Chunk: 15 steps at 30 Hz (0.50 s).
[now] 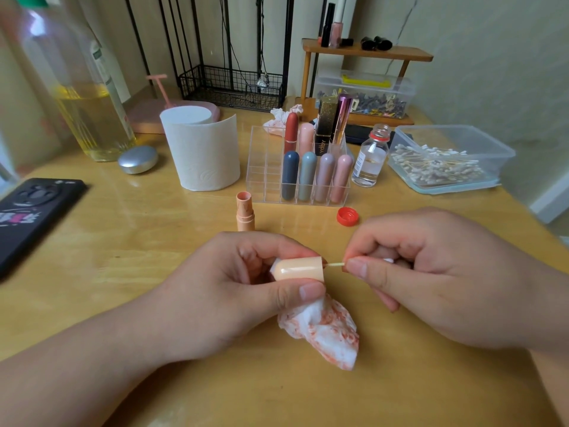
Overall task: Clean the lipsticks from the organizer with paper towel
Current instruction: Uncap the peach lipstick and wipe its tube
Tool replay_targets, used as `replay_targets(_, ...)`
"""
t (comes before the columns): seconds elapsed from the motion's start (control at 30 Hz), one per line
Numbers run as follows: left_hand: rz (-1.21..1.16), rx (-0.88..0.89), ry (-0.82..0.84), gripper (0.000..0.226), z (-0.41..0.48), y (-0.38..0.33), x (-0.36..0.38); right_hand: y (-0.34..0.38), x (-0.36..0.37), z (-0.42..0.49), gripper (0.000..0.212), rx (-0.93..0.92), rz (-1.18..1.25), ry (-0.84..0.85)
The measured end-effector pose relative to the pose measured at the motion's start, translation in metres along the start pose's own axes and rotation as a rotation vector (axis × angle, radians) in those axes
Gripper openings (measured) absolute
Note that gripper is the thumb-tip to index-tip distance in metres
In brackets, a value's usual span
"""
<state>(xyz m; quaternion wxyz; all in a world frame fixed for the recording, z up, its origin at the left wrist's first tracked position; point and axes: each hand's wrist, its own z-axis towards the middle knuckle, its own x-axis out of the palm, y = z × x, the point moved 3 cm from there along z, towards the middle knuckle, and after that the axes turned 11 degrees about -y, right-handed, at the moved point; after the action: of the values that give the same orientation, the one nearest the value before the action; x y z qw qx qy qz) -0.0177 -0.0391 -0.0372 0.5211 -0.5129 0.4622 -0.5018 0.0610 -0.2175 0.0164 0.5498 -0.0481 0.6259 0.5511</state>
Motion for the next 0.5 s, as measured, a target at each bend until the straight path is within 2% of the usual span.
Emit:
replay_targets(0.1, -0.005, 0.021, -0.016, 0.019, -0.0011, -0.0013, -0.0007, 0.0004, 0.0002, -0.0017, 0.02, 0.053, 0.099, 0.07)
replay_targets(0.23, 0.028, 0.041, 0.007, 0.021, -0.0013, -0.0021, 0.0008, 0.0072, 0.0019, -0.0034, 0.014, 0.033, 0.146, 0.138)
replay_targets(0.37, 0.036, 0.048, 0.021, 0.02, -0.001, -0.0028, 0.0021, 0.0051, 0.003, -0.0018, 0.019, 0.0, 0.05, 0.072)
replay_targets(0.5, 0.03, 0.068, -0.008, 0.019, -0.001, -0.004, 0.0002, 0.0021, 0.0035, -0.0008, 0.017, 0.052, -0.003, 0.032)
